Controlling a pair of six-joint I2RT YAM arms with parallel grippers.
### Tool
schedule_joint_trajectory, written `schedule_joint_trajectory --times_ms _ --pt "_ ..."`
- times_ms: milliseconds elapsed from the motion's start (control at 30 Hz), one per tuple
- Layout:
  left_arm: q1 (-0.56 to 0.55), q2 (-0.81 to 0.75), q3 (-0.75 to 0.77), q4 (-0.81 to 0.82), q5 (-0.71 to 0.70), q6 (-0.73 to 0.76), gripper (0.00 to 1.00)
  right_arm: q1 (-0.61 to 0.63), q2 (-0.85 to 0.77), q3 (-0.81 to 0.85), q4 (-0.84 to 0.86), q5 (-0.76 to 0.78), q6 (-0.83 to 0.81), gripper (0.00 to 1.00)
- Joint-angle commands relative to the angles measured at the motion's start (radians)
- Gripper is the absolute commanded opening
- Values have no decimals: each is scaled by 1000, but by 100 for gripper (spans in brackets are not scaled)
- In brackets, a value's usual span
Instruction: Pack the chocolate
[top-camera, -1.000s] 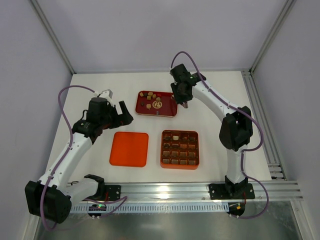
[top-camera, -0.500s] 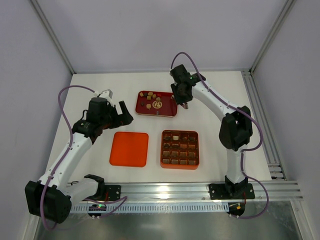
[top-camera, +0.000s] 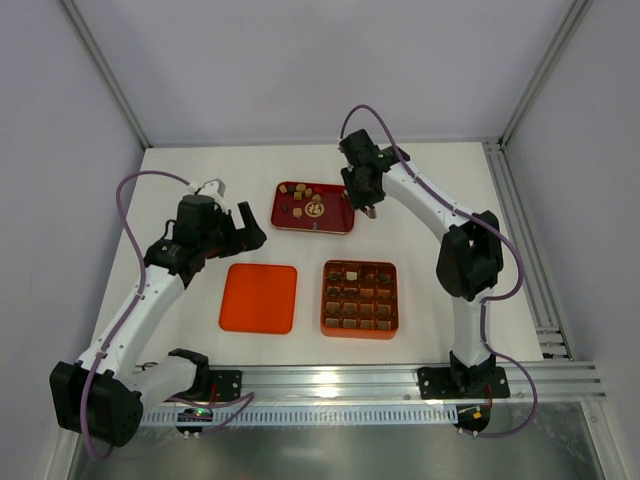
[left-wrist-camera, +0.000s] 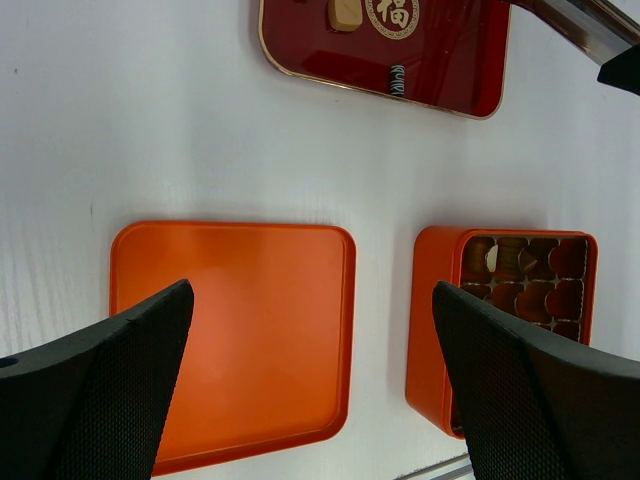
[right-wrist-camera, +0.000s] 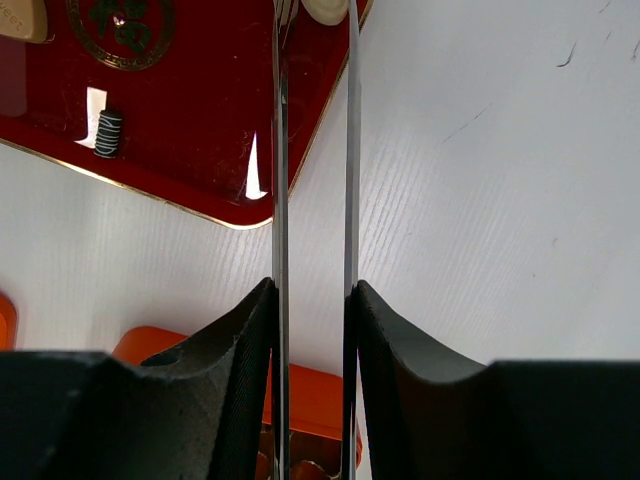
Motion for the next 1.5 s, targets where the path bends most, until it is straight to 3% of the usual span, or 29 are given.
schedule_joint_trajectory --times_ms 0,500,867,1467 --pt "3 -10 -4 29 8 9 100 -1 8 51 8 24 -12 38" --pt "3 -7 -4 31 10 7 100 -1 48 101 -45 12 -32 38" --pt "3 -8 -3 31 10 6 100 1 -17 97 -56 -114 -8 38" --pt "3 -14 -6 31 10 9 100 1 3 114 -78 -82 -18 42"
